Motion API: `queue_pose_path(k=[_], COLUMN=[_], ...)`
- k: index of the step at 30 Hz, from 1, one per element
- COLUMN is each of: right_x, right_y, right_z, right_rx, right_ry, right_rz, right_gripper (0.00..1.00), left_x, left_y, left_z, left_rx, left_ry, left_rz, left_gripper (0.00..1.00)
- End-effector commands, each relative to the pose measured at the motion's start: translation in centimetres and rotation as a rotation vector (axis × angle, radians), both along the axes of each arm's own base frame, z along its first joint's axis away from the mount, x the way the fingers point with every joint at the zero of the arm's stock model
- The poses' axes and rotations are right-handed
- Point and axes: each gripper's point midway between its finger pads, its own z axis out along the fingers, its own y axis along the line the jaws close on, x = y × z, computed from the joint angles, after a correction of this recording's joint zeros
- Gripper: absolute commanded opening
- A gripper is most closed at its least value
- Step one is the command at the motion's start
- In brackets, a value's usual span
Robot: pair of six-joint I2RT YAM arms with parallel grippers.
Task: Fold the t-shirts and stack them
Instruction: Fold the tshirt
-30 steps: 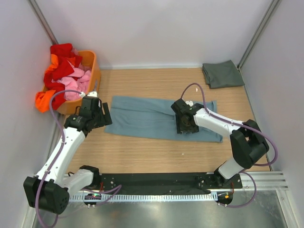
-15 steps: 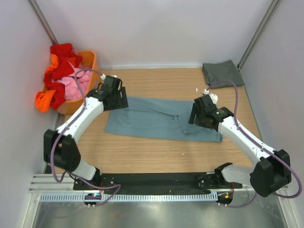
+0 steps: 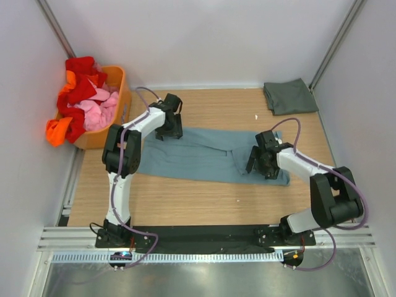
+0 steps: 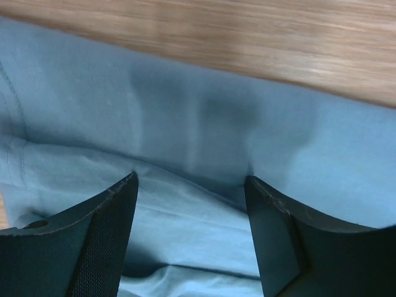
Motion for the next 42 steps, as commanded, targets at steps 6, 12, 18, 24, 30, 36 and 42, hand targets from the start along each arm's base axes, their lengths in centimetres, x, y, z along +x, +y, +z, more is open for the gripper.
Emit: queue_pose_path(k=[6, 12, 18, 24, 30, 36, 42], right_x=[8.8, 17.7, 27.8, 32.4, 30.3, 24.1, 20.5], right_y=[2.8, 5.6, 13.5, 16.6, 13.7, 10.2, 10.3], right_z=[-2.9, -3.2, 2.0, 6.3, 15.0, 12.8, 7.0], right_rx=[0.019, 0.016, 0.197, 0.243, 0.184, 0.146, 0.229], right_ry=[-0.006, 0.002, -0.175, -0.341, -0.489, -0.362, -0.235], right_rz=[0.056, 0.139, 0.410, 0.538, 0.486, 0.326, 0.299], right_gripper=[0.78, 0.76, 0.79, 0.84, 0.88, 0.90, 0.87], left_x=[-6.5, -16.3, -23.3, -25.3, -25.0, -21.1, -18.7], left_y=[0.6, 0.2, -3.7, -10.6, -10.4, -4.7, -2.6], left_z=[1.3, 0.4, 0.8, 9.1, 18.9, 17.3, 10.1], left_rx=[0.021, -0.011, -0.127, -0.278, -0.359, -0.116, -0.127], left_ry=[0.036, 0.083, 0.132, 0.061, -0.103, -0.303, -0.217], left_rz=[0.073, 0.114, 0.079, -0.028, -0.103, -0.138, -0.069], left_gripper=[0.69, 0.68, 0.70, 0.79, 0.84, 0.91, 0.81])
